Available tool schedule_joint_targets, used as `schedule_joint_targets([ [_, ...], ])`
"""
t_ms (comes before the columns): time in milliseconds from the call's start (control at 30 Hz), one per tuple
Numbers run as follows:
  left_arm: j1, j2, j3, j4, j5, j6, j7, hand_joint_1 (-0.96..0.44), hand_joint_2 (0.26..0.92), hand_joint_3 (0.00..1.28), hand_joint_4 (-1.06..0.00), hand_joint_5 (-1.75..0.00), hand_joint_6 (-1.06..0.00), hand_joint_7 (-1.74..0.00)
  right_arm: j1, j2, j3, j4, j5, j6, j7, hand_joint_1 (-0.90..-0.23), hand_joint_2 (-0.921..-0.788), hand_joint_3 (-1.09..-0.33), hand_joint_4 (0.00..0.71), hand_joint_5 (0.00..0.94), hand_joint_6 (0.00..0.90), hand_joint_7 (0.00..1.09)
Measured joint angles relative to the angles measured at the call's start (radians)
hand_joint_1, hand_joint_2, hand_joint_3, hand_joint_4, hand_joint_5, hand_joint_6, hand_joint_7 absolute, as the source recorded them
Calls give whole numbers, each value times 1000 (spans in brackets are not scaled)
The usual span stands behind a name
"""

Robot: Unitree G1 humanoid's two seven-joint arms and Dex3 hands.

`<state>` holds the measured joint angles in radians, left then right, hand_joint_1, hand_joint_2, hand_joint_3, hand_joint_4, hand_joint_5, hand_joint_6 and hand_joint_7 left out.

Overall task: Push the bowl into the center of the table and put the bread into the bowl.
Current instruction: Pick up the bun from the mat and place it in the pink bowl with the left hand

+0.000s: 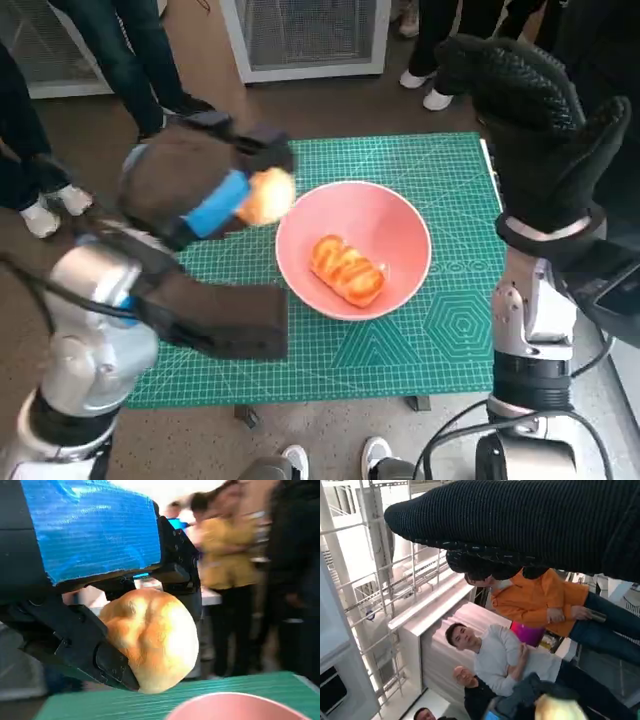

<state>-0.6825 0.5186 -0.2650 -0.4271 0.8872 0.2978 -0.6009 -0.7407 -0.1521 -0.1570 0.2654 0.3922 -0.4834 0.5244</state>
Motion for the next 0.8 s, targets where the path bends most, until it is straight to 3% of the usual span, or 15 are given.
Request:
schedule_joint_targets([
  [200, -64, -70, -60, 82, 4, -58, 18, 3, 871, 70, -788, -1212, -769, -864, 0, 0, 0, 1, 0, -2, 1, -665, -921, -761, 336, 1, 233, 403],
  [233, -74, -81, -69, 97, 5, -65, 23, 3, 870, 79, -771, -1200, -757, -915, 0, 0, 1, 1, 0, -2, 1, -664, -921, -761, 336, 1, 233, 403],
  [300, -93, -103, -90, 131, 12, -78, 30, 3, 659, 519, -684, -1312, -681, -1179, 0, 0, 0, 0, 0, -2, 1, -664, -921, -761, 336, 1, 233, 402],
  [400, -120, -137, -119, 185, 17, -88, 37, 3, 560, 778, -588, -1440, -590, -1375, 0, -1, 0, -3, 0, -2, 1, -664, -921, -762, 336, 1, 233, 402],
  [467, -131, -155, -137, 216, 22, -92, 42, 3, 537, 865, -538, -1508, -542, -1459, 0, -1, 0, -5, 0, -2, 1, -664, -921, -762, 336, 1, 233, 402],
  [700, -143, -203, -184, 303, 47, -111, 59, 3, 508, 958, -493, -1571, -498, -1541, 0, -2, 0, -10, 0, -2, 1, -665, -921, -762, 336, 0, 233, 402],
  [800, -144, -212, -194, 338, 47, -132, 76, 3, 563, 892, -457, -1578, -462, -1545, 1, -2, -1, -11, -1, -2, 1, -667, -921, -762, 335, 0, 234, 403],
])
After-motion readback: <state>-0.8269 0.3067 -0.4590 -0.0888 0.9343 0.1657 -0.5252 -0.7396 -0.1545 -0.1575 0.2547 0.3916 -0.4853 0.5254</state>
